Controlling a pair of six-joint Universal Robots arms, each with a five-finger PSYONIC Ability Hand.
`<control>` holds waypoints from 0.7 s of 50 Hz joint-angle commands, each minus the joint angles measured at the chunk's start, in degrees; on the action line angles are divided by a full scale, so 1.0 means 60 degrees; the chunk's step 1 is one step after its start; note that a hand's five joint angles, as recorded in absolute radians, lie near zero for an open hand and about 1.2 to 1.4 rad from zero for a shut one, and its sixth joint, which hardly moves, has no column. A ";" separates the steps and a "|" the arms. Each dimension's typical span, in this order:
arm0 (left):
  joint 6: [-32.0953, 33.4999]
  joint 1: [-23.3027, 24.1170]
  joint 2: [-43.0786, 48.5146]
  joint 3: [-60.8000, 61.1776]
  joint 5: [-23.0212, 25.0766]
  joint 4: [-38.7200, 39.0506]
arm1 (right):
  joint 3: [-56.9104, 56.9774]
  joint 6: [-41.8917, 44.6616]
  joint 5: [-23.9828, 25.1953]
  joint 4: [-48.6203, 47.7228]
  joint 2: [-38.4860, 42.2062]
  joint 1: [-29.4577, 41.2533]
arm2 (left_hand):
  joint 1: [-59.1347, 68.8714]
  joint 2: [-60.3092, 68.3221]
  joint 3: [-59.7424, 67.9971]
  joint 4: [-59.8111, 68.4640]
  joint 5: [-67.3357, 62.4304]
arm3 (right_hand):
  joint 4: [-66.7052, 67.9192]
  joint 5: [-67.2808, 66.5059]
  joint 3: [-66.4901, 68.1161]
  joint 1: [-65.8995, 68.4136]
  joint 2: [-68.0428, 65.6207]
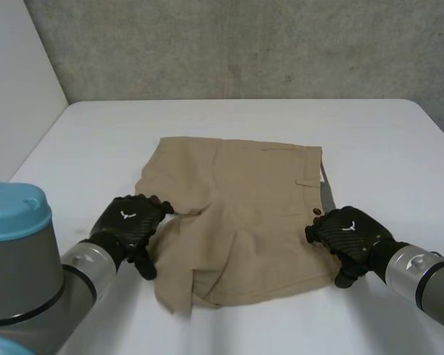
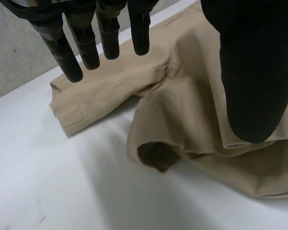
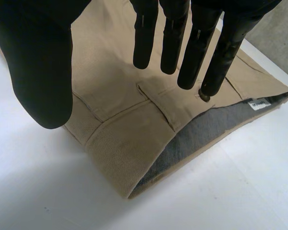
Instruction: Fold the shorts.
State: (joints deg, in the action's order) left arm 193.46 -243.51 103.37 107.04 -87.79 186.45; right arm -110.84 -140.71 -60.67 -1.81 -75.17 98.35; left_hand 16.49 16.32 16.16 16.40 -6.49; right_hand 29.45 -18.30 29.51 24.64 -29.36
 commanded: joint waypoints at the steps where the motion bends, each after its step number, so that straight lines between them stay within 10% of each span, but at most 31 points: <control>1: 0.0525 -0.0123 0.1360 -0.0480 -0.0031 0.0317 | 0.0016 -0.0044 -0.0039 -0.0005 0.0077 0.0028 | 0.1250 0.1277 0.1304 0.1265 -0.1250 | 0.1117 -0.1310 0.1108 0.1919 -0.1133; 8: 0.0467 -0.0781 0.1800 -0.0934 0.0013 0.0390 | -0.0043 -0.0044 -0.0083 -0.0064 0.0106 0.0014 | 0.9485 0.9512 0.9539 0.9500 -0.9485 | 0.1982 -0.2175 0.1973 0.2784 -0.1998; 35: 0.2223 -0.1838 0.3881 -0.4510 0.0013 -0.0678 | -0.0233 -0.0117 -0.0303 -0.0474 0.0355 0.0102 | 0.4966 0.4993 0.5020 0.4981 -0.4966 | 0.3332 -0.3525 0.3323 0.4134 -0.3348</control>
State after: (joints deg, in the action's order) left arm 200.78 -255.69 123.95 81.83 -87.61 185.10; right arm -112.03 -141.08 -62.45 -4.18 -72.83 98.94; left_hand 49.64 49.31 49.54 49.42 -39.48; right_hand 42.95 -31.18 42.95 35.68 -42.74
